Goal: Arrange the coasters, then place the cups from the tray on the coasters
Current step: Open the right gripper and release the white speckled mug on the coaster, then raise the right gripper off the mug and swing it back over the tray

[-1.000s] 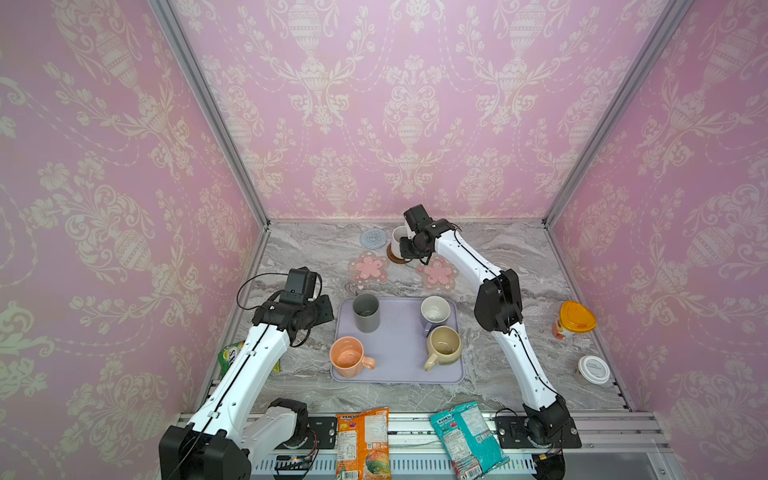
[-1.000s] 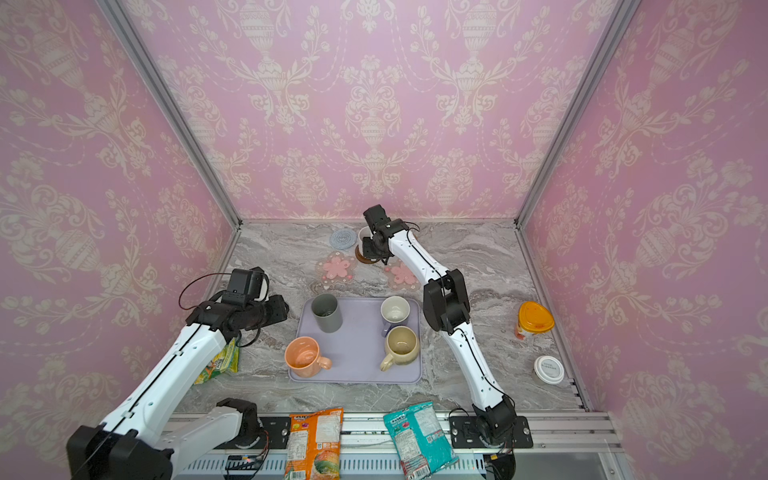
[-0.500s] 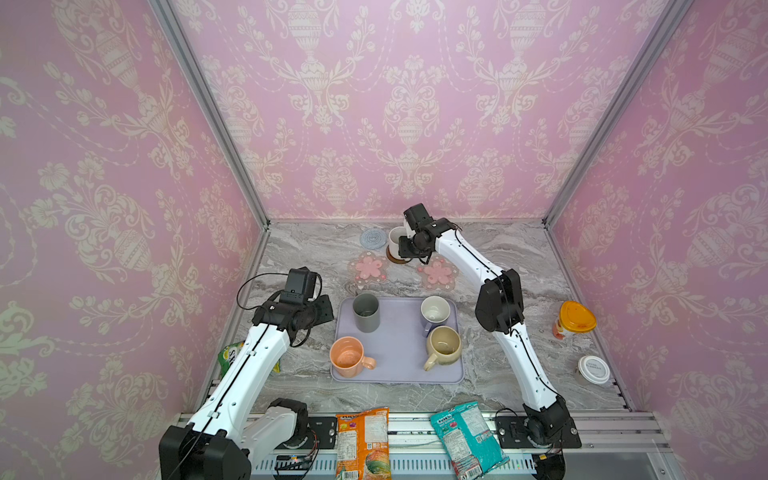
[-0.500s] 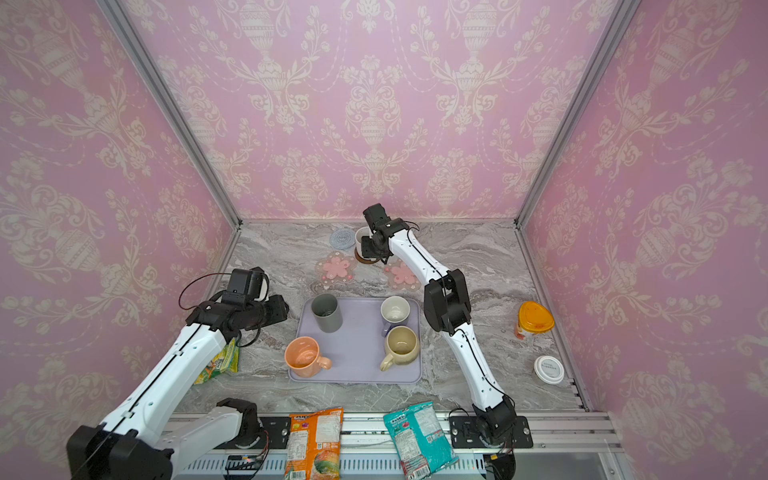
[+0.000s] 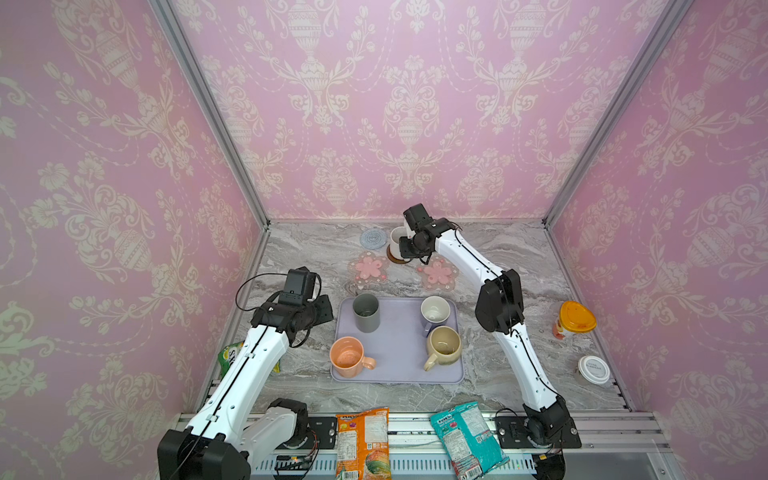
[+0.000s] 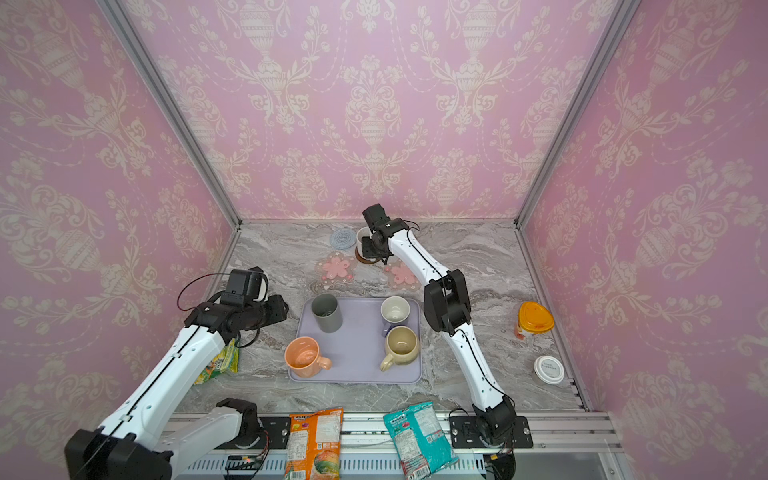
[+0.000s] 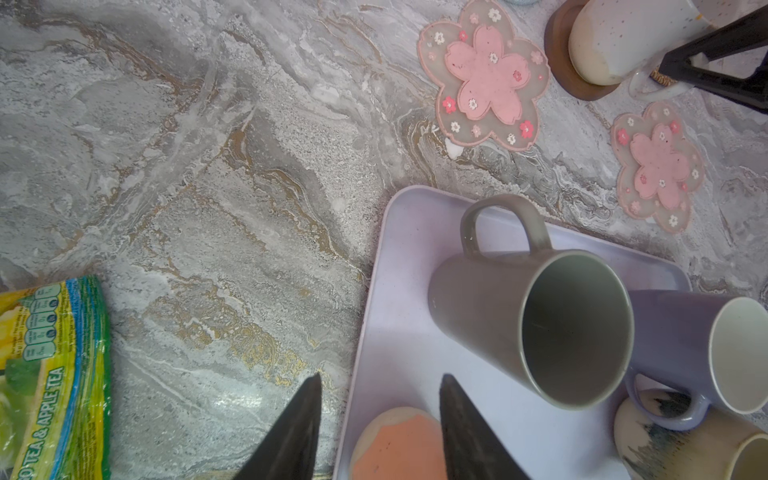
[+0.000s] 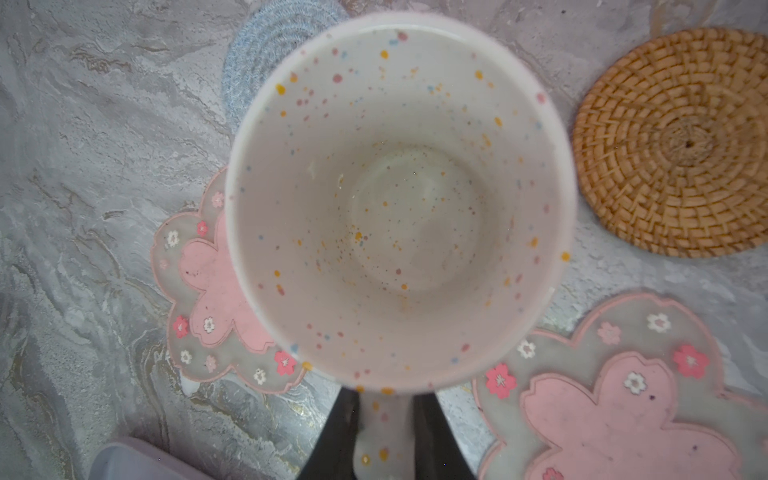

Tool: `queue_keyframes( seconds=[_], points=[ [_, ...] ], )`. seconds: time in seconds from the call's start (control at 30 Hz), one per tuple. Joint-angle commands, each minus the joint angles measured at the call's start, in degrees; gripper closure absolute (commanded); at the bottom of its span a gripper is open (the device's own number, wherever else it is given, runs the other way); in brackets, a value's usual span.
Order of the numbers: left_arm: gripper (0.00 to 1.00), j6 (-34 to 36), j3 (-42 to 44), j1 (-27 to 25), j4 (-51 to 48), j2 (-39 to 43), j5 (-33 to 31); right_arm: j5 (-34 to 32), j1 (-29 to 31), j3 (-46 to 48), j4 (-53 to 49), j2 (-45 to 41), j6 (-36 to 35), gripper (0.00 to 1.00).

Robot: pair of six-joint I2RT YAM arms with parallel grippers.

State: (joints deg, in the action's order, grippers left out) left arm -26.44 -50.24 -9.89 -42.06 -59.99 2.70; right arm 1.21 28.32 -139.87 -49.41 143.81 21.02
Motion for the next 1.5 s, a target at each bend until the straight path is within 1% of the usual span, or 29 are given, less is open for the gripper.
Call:
queue_keyframes(
  seconds=[0.0,0.17,0.23,0.47,0.53,0.57,0.63,0.73,0.77,0.93,1.1,1.37,1.47],
  points=[
    [0.51,-0.55,0.02,0.33,-1.09,0.59,1.08,-3.52,0.07,-0.54,-3.76,-3.14,-0.97,0.88],
    [0.51,-0.48,-0.2,0.39,-1.29,0.66,0.99,-6.17,0.34,-2.81,-6.03,-2.4,-1.9,0.89],
    [0.51,-0.45,-0.25,0.37,-1.27,0.66,0.99,-5.84,0.34,-2.86,-5.94,-2.41,-1.98,0.89],
    [0.51,-0.46,0.05,0.4,-1.11,0.31,0.9,-2.58,0.42,-2.91,-4.74,-1.09,-0.95,0.84],
    [0.51,-0.46,0.27,0.34,-1.09,0.27,0.9,-1.94,0.43,-2.86,-4.23,-0.68,-0.46,0.8],
    [0.51,-0.46,0.37,0.37,-1.09,0.22,0.9,-1.61,0.42,-2.86,-3.97,-0.53,-0.16,0.75],
    [0.51,-0.49,0.34,0.4,-1.09,0.2,0.9,-0.64,0.42,-2.86,-3.34,-0.33,0.12,0.7],
    [0.51,-0.52,0.4,0.39,-1.09,0.04,0.97,0.34,0.43,-2.86,-2.72,-0.37,0.72,0.53],
    [0.51,-0.52,0.32,0.4,-1.09,0.09,0.99,0.58,0.47,-2.85,-2.67,-0.54,0.94,0.5],
    [0.51,-0.54,0.32,0.35,-1.17,0.05,1.17,1.41,0.42,-1.66,-2.27,-2.39,1.26,0.49],
    [0.51,-0.11,-0.29,0.39,-1.69,-0.86,1.34,2.45,0.56,3.47,-1.64,-7.39,2.0,0.49],
    [0.51,1.02,-3.92,0.18,-2.4,-4.37,2.52,2.06,1.05,20.01,4.57,-22.17,0.6,0.48],
    [0.51,1.43,-5.4,0.05,-2.58,-5.77,2.83,1.69,1.09,23.97,5.26,-26.68,-0.54,0.48]
  ],
)
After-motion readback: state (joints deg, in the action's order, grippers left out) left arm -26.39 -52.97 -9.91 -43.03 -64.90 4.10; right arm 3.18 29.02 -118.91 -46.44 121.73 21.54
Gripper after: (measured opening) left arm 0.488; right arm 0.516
